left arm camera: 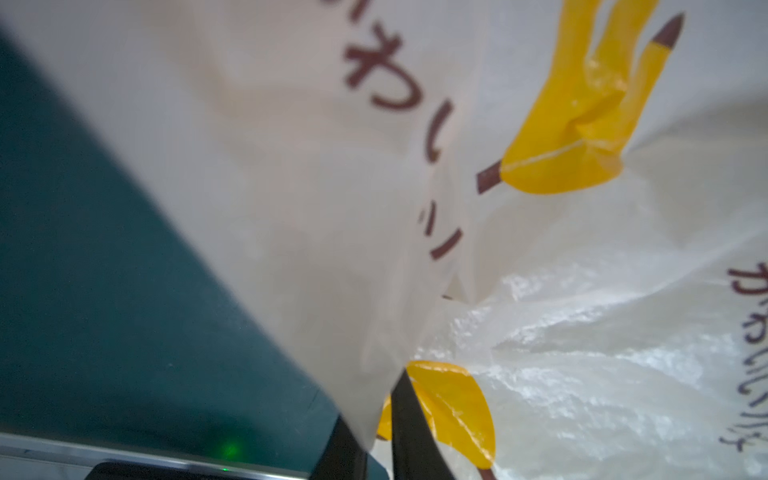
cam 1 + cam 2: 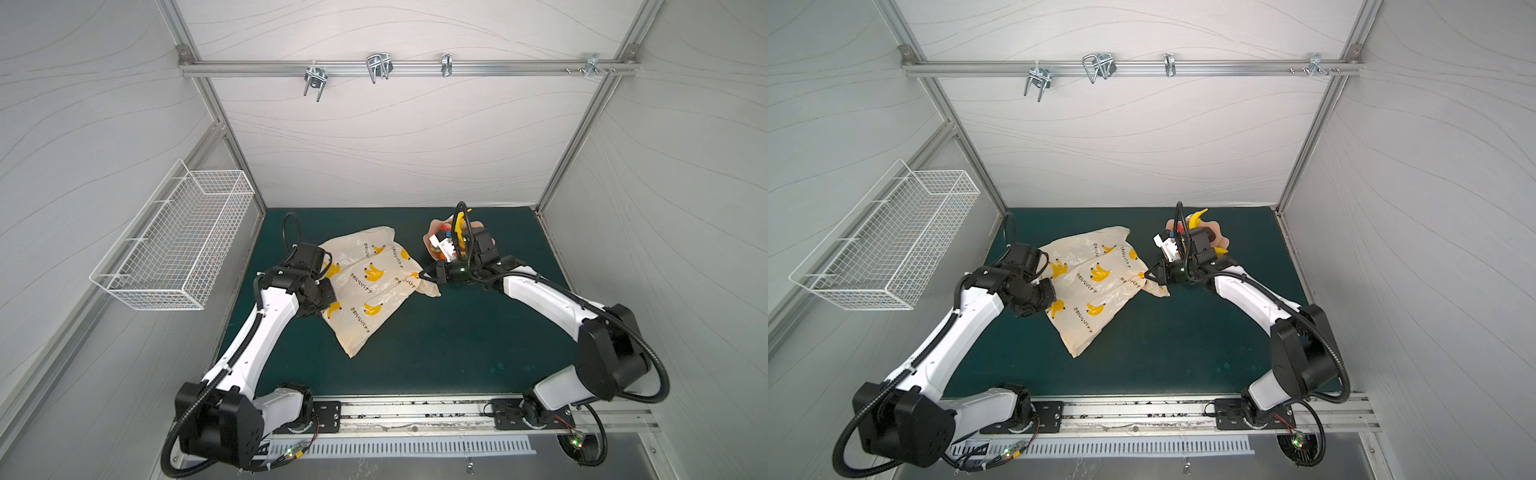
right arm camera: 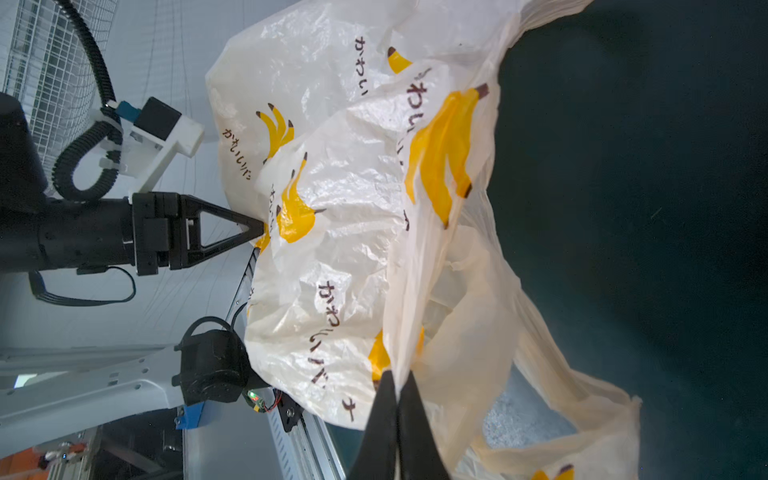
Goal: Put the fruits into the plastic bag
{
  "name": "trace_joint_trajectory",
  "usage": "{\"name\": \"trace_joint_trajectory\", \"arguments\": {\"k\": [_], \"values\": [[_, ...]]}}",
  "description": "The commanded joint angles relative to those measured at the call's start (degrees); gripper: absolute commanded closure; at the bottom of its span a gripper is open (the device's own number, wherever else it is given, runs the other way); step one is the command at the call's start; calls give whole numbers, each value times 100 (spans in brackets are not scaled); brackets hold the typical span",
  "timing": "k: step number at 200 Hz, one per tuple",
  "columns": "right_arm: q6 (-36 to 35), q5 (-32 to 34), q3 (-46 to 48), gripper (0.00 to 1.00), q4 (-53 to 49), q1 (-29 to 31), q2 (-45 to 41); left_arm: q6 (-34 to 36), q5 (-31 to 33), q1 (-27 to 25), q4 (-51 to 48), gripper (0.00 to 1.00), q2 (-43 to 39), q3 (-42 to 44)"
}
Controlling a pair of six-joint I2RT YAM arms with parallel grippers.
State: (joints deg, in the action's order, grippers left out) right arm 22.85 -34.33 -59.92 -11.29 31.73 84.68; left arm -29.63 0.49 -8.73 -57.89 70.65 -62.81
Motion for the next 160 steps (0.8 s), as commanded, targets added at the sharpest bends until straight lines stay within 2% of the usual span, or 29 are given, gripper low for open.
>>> {"name": "trace_joint_trajectory", "arguments": {"k": [1,17,41,50,71,103,116,131,160], "values": [[966,787,342,100,213,441,-412,287,57,120,173,80,408,-734],[1798,1400,649,100,374,779,-657,317,48,214,56,73,749,-1194],[2721,2281,1033,100,653,1466,-845,257,82,328,-31,43,1012,-1694],[2868,2515,1018,100,588,1667,-791,258,112,351,-35,36,1082,-1809],[3186,2920,859,100,266,2006,-594,102,255,462,-357,30,1220,-2045],[3667,3082,775,100,364,2376,-346,-96,290,528,-371,24,969,-2113],[3825,3201,679,100,292,2562,-217,-185,461,544,-389,18,862,-2141],[3987,3252,556,100,262,2737,-92,-245,414,578,-483,16,836,-2250],[4457,3187,387,91,370,2961,53,-299,83,414,-537,16,784,-2483]]}}
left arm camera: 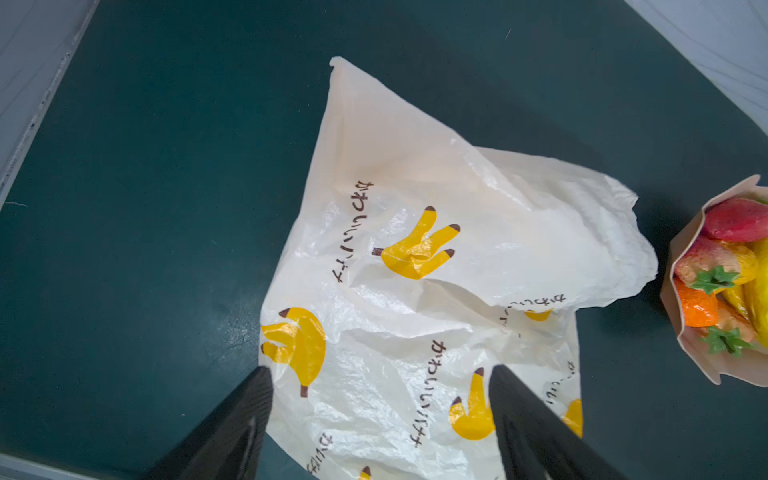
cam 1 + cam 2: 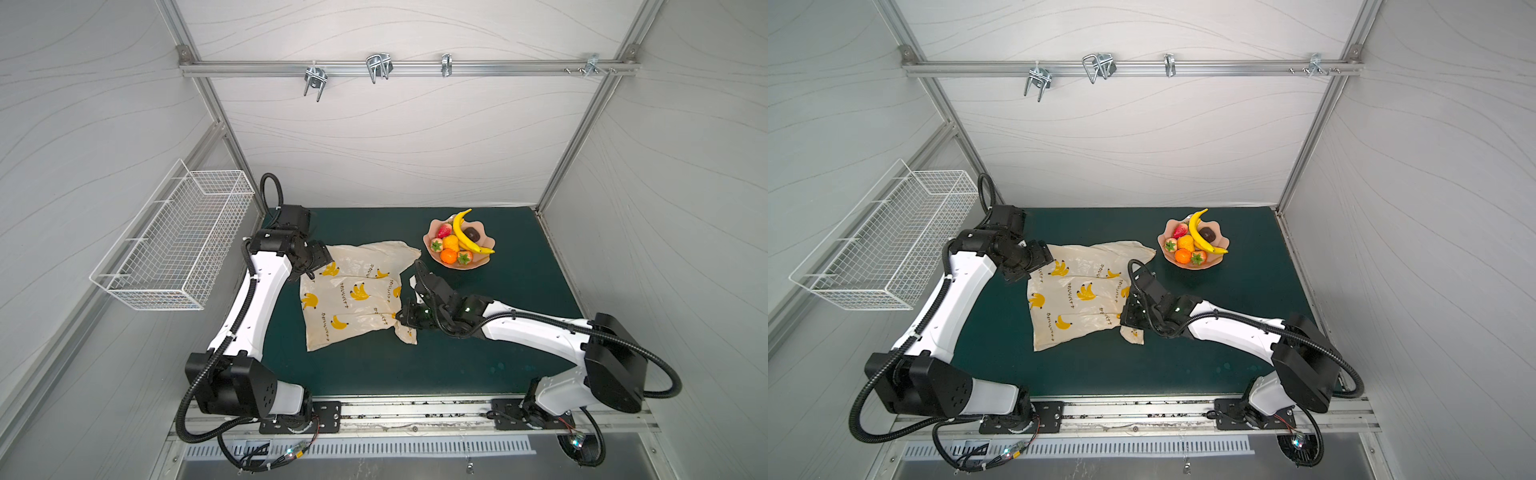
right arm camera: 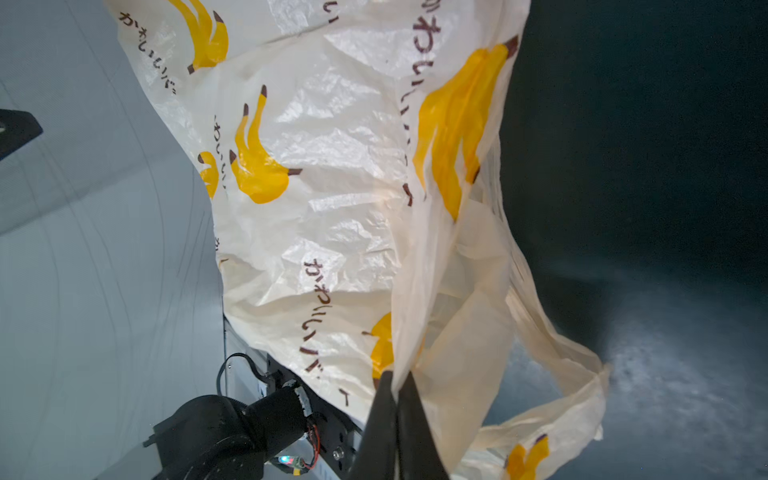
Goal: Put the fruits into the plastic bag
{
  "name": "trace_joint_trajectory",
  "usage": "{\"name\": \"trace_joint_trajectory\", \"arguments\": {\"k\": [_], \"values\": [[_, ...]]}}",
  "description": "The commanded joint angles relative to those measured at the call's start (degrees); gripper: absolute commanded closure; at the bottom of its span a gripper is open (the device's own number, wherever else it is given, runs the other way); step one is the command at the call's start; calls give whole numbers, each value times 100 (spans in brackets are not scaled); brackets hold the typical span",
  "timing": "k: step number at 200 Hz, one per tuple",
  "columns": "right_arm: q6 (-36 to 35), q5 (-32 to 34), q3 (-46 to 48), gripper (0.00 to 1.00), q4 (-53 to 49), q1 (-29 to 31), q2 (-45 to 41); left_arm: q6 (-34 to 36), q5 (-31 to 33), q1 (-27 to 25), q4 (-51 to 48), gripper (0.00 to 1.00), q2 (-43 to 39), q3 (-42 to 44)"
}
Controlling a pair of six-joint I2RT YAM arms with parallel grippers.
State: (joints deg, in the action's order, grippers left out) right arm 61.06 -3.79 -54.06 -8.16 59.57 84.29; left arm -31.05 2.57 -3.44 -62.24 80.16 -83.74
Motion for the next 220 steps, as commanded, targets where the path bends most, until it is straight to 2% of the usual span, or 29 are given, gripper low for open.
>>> {"name": "trace_joint_trajectory", "arguments": {"k": [1,14,27,62,93,146,171,220], "values": [[658,138,-200,90,63,186,94,-157,-125,-123,-103,16,-167,-393],[863,75,-216,84,166,275,87,-132,-193,-298,-128,16,-152,-470],[959,-24,-227,65,192,309,38,-113,-235,-502,-170,16,-103,-525],[939,-120,-102,27,104,274,-387,-155,-195,-1071,-267,16,-18,-540],[648,14,-27,9,-357,147,-950,-160,-80,-1491,-349,16,0,-545],[-11,489,154,1,-1426,-142,-2150,-94,443,-2230,-659,16,211,-829],[-455,740,180,1,-2090,-373,-2846,-52,740,-2667,-903,17,501,-1105],[-1213,807,52,1,-3341,-1019,-4116,17,1134,-3555,-1371,18,1289,-1690]]}}
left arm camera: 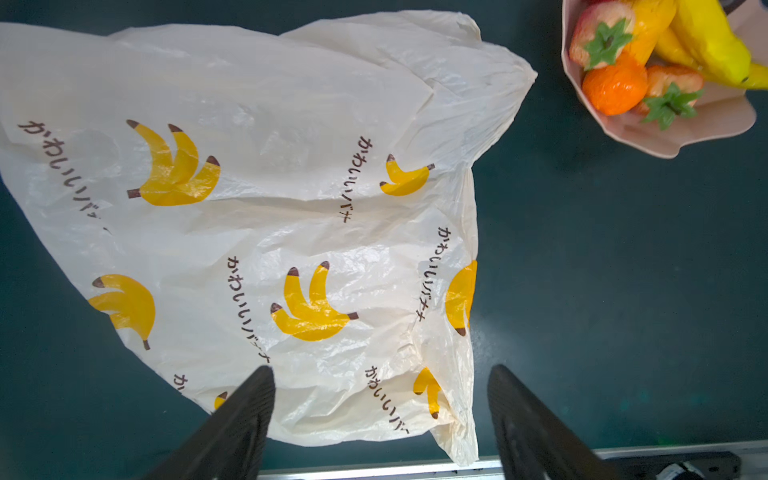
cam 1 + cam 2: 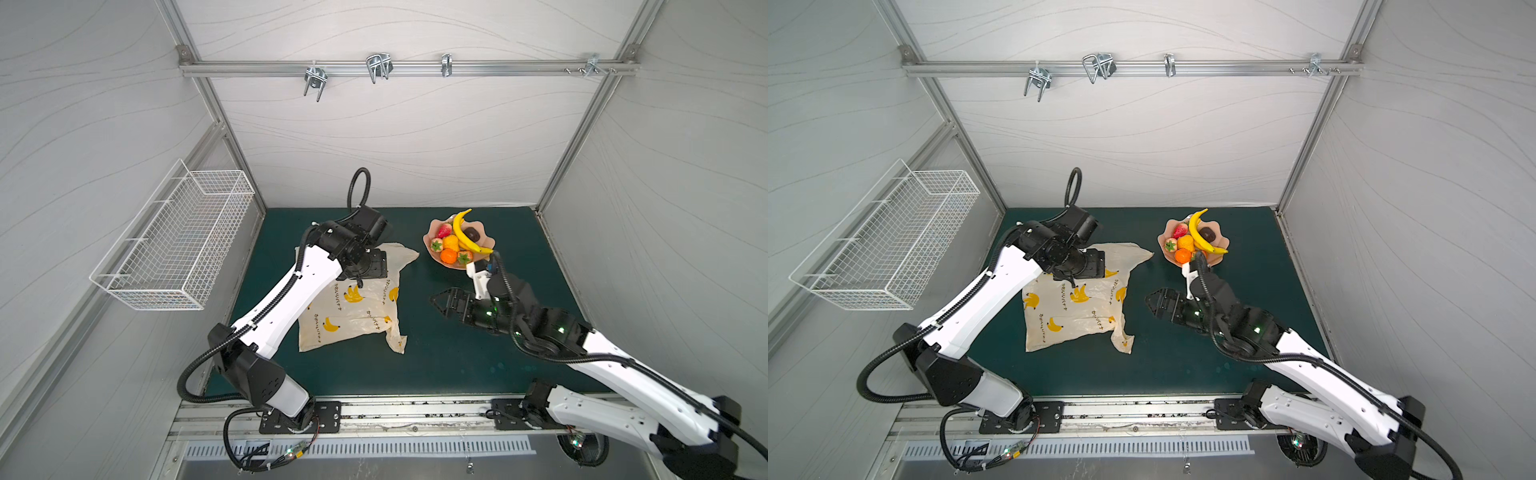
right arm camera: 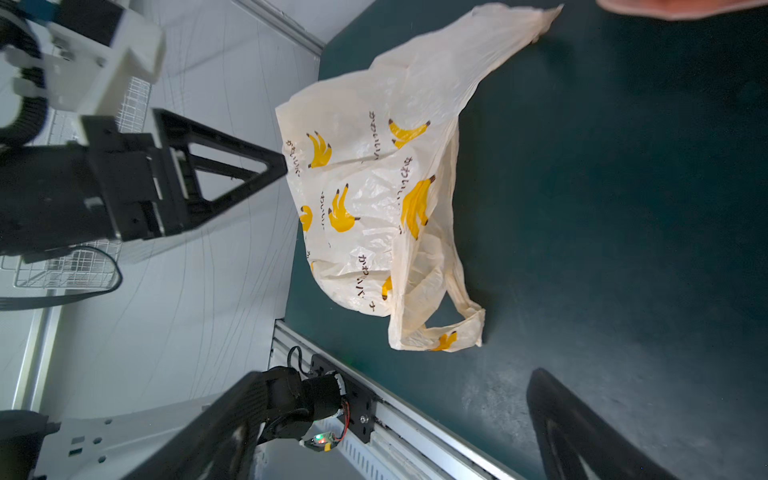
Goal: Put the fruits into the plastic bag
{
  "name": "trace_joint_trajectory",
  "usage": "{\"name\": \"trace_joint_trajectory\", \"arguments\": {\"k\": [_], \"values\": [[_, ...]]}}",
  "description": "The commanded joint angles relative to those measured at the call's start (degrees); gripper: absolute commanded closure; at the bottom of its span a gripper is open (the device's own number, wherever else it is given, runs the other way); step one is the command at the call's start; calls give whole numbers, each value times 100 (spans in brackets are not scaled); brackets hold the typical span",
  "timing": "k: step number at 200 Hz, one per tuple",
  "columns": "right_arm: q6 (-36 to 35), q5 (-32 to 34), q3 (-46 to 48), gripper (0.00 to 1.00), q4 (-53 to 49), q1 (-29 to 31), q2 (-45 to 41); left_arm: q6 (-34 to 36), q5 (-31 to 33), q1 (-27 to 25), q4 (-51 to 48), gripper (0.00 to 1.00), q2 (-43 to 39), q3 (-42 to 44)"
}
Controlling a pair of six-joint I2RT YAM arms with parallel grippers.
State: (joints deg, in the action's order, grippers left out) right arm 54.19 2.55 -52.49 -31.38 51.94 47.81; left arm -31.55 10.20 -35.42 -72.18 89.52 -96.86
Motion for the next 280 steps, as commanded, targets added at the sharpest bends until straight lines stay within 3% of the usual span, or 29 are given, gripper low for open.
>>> {"name": "trace_joint_trajectory", "arguments": {"k": [1,72,145,190,229,280], "values": [[-543,175,-114,1,-1042,-264,-493,64,375,-377,-389,18,377,-391],[-917,100,-448,1,-1914,-608,-1315,121,641,-1215,-1004,19,1816,-1139],[-1102,74,-543,1,-2004,-707,-1336,70,1191,-1530,-1135,25,2304,-826],[-1197,-159,-556,1,-1964,-1011,-1216,52,1182,-1540,-749,34,2145,-142],[-1216,-692,-517,1,-1798,-1676,-1116,70,1223,-1538,-582,45,2015,148],[-1244,-1711,-250,1,-1400,-2760,-680,166,1258,-1538,-589,74,1825,240]]}}
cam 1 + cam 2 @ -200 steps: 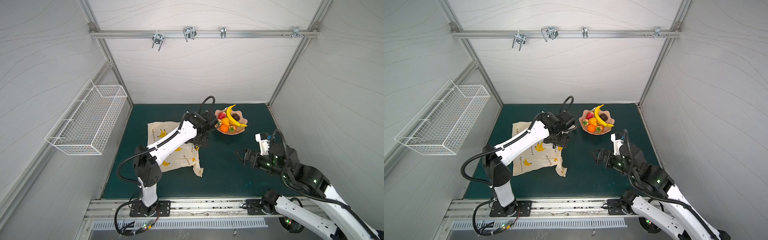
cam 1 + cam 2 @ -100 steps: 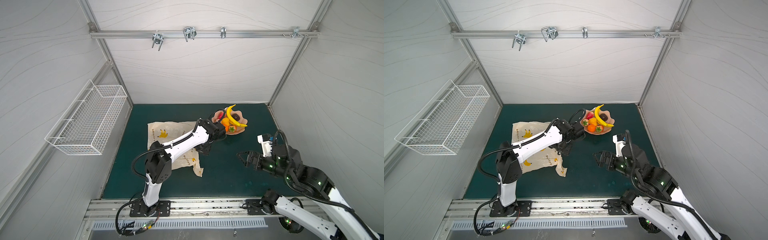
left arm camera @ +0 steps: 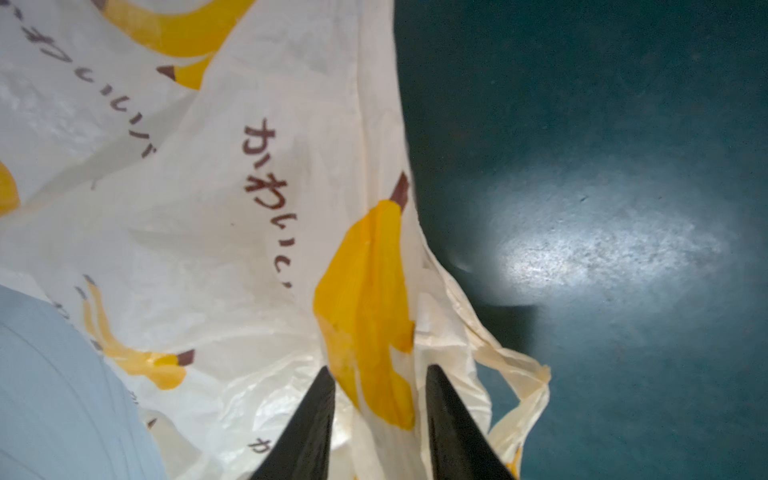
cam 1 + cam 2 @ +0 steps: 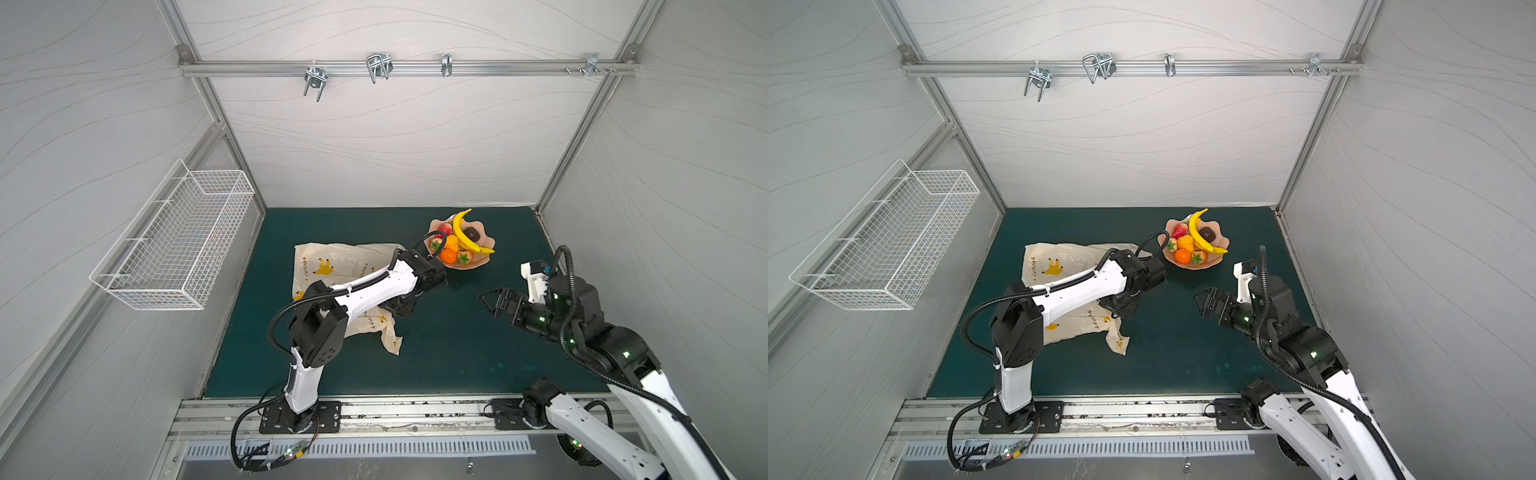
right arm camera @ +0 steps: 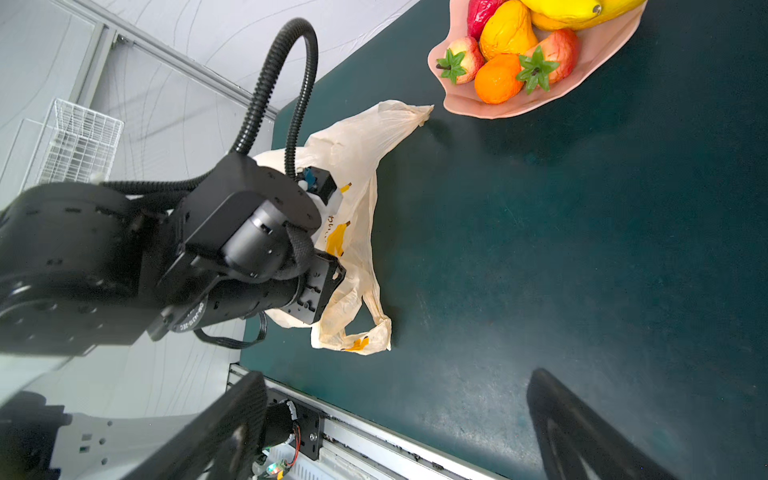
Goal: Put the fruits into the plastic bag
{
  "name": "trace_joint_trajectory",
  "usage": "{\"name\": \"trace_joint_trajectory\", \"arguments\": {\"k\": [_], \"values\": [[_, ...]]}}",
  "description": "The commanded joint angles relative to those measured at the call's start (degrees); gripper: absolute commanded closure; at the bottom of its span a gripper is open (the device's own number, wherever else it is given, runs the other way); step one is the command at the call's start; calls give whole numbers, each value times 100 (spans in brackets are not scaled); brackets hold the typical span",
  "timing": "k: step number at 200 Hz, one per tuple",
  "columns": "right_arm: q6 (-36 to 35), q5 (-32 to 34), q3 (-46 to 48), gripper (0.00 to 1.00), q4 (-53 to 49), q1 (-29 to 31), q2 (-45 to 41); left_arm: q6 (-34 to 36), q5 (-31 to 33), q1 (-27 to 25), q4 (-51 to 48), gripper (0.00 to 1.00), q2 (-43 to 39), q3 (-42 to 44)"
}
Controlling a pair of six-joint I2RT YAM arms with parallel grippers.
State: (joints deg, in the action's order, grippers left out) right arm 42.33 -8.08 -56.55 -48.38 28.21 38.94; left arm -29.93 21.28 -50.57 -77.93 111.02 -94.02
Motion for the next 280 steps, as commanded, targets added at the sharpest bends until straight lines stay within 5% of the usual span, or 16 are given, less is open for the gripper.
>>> {"name": "trace_joint_trajectory", "arguments": {"k": [1,48,152,197,230,280], "values": [[-53,-667,164,1,315,-408,218,9,154,-28,-17,74,-335,-50],[259,-1473,717,1,1135,-1295,915,239,-13,122,-137,100,-1042,-130],[188,-1652,-170,2,2356,-2084,4047,700,-1040,843,518,100,-2542,369],[689,-1928,-644,9,2950,-2535,5302,569,-1292,1034,867,100,-2856,698],[909,-2051,-938,16,3027,-2656,5755,417,-1260,1087,798,100,-2956,786],[269,-1738,-1838,17,2128,-2654,6115,219,-1362,1114,1021,100,-3376,1103]]}}
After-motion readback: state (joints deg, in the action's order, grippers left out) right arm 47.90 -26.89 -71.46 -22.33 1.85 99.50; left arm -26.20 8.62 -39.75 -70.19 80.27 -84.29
